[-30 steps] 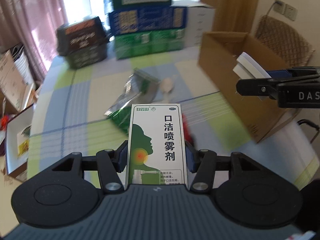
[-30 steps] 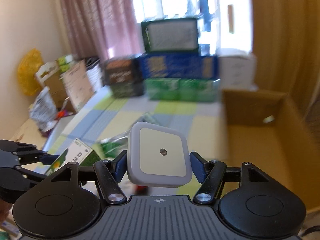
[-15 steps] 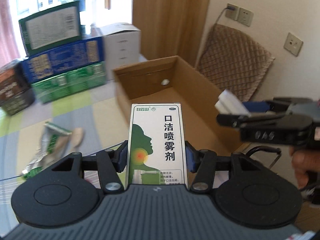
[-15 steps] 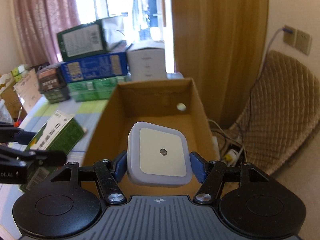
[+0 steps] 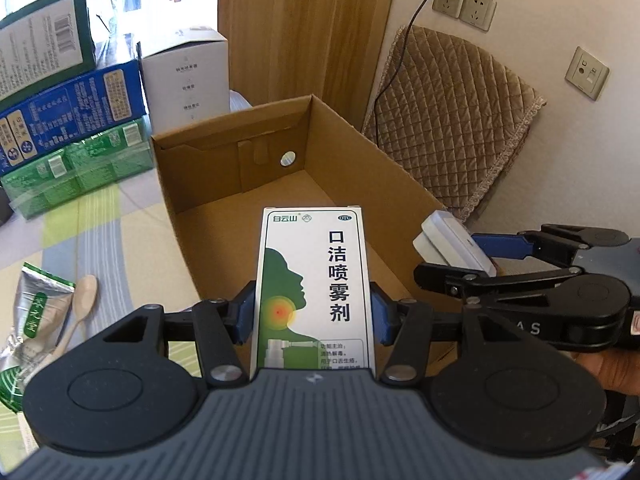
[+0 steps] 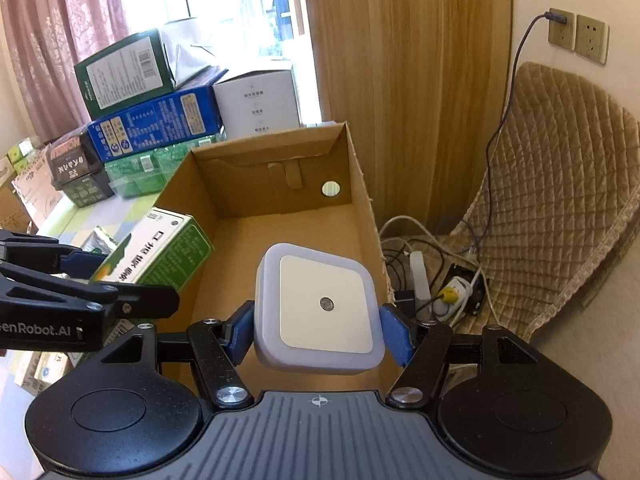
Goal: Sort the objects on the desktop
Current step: 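Open both tools to drop the items into the cardboard box, then withdraw, then grasp the long white medicine box with the right tool while the left tool grasps the clear plastic tray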
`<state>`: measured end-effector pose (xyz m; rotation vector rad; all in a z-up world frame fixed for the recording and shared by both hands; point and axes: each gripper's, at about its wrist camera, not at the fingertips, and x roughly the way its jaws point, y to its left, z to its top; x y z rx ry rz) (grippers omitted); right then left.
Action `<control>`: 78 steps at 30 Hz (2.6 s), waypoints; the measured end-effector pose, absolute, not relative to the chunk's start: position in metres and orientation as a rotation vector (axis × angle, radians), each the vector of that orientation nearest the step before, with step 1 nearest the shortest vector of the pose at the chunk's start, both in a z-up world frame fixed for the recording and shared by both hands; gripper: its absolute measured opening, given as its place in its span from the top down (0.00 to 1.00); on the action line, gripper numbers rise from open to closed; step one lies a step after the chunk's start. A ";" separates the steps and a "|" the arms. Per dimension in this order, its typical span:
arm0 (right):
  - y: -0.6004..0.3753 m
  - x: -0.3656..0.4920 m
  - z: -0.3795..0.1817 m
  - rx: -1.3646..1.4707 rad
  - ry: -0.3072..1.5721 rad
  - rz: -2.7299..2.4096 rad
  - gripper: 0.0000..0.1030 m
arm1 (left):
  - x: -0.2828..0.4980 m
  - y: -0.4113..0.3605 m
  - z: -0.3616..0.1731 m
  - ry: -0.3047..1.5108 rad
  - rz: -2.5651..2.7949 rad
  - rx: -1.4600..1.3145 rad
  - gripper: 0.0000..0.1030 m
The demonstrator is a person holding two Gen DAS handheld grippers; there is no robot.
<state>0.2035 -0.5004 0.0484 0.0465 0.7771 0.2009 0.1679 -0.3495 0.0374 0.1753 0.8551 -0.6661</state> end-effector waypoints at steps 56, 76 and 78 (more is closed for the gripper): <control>-0.326 0.096 0.086 0.018 0.745 0.531 0.06 | 0.075 -0.052 0.067 0.781 -0.198 0.097 0.14; -0.255 0.124 -0.010 -0.029 0.915 0.555 0.06 | 0.110 -0.005 -0.035 0.914 -0.148 0.105 0.14; -0.247 0.128 -0.017 -0.025 0.926 0.565 0.06 | 0.117 0.001 -0.043 0.918 -0.146 0.108 0.15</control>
